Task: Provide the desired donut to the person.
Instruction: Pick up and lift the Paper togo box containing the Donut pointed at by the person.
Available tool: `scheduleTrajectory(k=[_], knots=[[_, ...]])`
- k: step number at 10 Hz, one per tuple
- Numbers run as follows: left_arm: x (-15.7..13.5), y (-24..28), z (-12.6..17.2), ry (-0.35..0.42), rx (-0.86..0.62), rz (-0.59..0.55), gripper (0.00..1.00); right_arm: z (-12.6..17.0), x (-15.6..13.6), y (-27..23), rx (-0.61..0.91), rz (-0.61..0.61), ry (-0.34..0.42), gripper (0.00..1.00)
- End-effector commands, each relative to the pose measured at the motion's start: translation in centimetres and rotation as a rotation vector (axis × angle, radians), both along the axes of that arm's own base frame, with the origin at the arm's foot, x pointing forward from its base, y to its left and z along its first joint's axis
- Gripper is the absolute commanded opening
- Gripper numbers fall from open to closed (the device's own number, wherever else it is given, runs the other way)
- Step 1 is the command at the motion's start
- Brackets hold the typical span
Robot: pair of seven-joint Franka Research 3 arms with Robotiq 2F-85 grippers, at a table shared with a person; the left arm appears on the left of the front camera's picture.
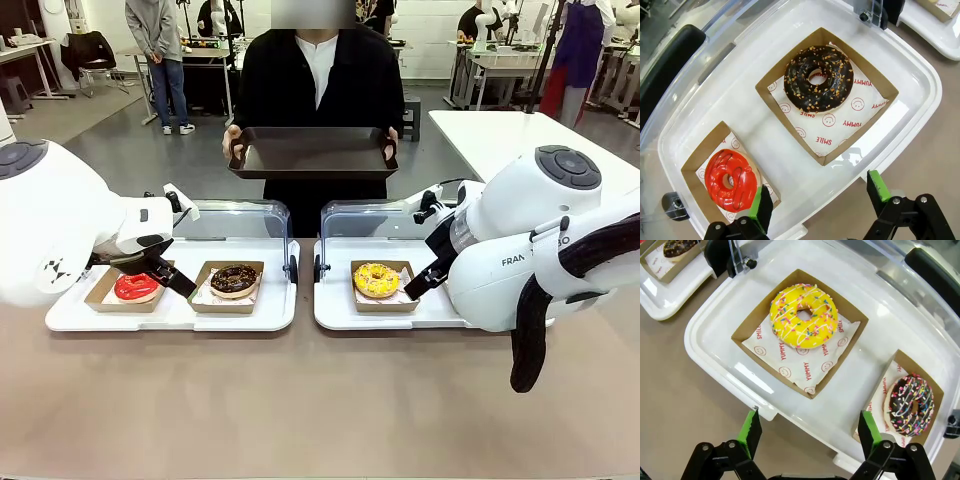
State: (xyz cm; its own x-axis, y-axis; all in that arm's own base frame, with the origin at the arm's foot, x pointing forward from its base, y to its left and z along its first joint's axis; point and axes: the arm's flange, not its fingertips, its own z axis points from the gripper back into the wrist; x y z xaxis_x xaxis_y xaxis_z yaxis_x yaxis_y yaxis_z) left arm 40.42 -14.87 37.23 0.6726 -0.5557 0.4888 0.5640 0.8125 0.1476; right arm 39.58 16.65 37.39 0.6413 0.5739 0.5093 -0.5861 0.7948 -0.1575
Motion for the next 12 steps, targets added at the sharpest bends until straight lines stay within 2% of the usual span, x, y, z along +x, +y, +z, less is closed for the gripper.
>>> scheduleTrajectory(k=[1, 2, 4, 6, 8, 10, 11, 12], knots=[[-1.9, 0.9, 1.8, -0.039, 0.019, -0.026, 1.00, 0.0, 0.0, 0.0, 0.000, 0.000, 0.000, 1.00], [-4.8, 2.1, 4.2, -0.040, 0.024, -0.073, 1.00, 2.7, -2.6, -1.0, -0.027, 0.029, -0.032, 1.00], [-10.0, 4.2, 8.2, -0.048, 0.027, -0.133, 1.00, 6.4, -7.4, -2.4, -0.067, 0.037, -0.048, 1.00], [-14.4, 5.7, 11.0, -0.043, 0.066, -0.160, 1.00, 9.9, -13.4, -3.5, -0.098, 0.042, -0.057, 1.00], [-17.0, 6.5, 12.3, -0.028, 0.116, -0.154, 1.00, 11.8, -17.4, -4.9, -0.115, 0.032, -0.052, 1.00], [-16.9, 7.0, 12.1, -0.014, 0.134, -0.114, 1.00, 12.2, -18.7, -6.5, -0.082, 0.015, -0.039, 1.00], [-16.1, 6.8, 11.3, -0.019, 0.168, -0.092, 1.00, 17.8, -12.4, -2.7, -0.109, 0.036, -0.048, 1.00], [-13.6, 5.3, 18.9, -0.002, 0.104, -0.142, 1.00, 17.8, -12.4, -2.7, -0.109, 0.036, -0.048, 1.00]])
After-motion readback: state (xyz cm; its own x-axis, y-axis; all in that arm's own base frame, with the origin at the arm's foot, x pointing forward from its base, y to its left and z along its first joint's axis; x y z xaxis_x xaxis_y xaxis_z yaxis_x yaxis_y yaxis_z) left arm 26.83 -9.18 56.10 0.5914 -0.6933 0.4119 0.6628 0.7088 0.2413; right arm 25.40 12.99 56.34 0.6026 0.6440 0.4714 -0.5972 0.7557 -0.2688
